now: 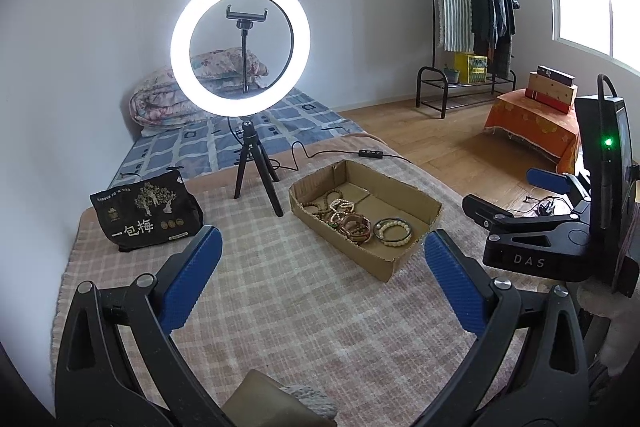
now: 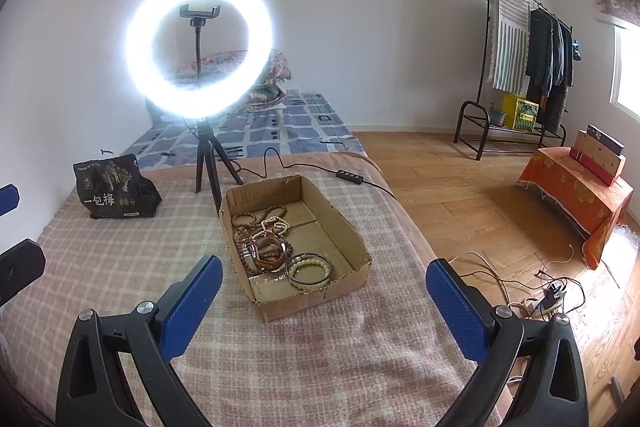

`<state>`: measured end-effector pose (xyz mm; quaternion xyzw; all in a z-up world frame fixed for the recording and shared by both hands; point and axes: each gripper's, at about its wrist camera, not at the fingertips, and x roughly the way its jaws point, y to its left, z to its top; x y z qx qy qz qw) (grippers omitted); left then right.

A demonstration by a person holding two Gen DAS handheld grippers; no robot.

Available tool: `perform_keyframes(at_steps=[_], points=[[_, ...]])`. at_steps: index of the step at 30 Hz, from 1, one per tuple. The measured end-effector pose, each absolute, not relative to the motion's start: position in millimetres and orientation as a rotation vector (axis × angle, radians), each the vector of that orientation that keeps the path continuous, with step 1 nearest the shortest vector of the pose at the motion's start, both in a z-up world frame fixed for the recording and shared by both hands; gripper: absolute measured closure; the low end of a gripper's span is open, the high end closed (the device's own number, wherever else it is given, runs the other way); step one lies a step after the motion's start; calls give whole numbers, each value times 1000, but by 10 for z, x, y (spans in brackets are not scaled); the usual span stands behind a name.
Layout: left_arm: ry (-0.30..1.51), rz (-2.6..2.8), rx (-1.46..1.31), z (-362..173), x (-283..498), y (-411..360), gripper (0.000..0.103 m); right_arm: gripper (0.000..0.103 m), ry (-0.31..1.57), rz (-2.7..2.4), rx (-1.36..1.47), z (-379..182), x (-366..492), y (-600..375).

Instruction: Organize jewelry

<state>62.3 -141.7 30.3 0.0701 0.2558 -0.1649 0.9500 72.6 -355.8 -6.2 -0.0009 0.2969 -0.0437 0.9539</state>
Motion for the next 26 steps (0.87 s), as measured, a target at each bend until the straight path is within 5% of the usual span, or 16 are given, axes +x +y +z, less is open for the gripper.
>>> perform_keyframes(at_steps=[26], points=[[512, -308, 153, 258, 554, -1387, 0, 0, 617, -79, -23, -93, 740, -3464]])
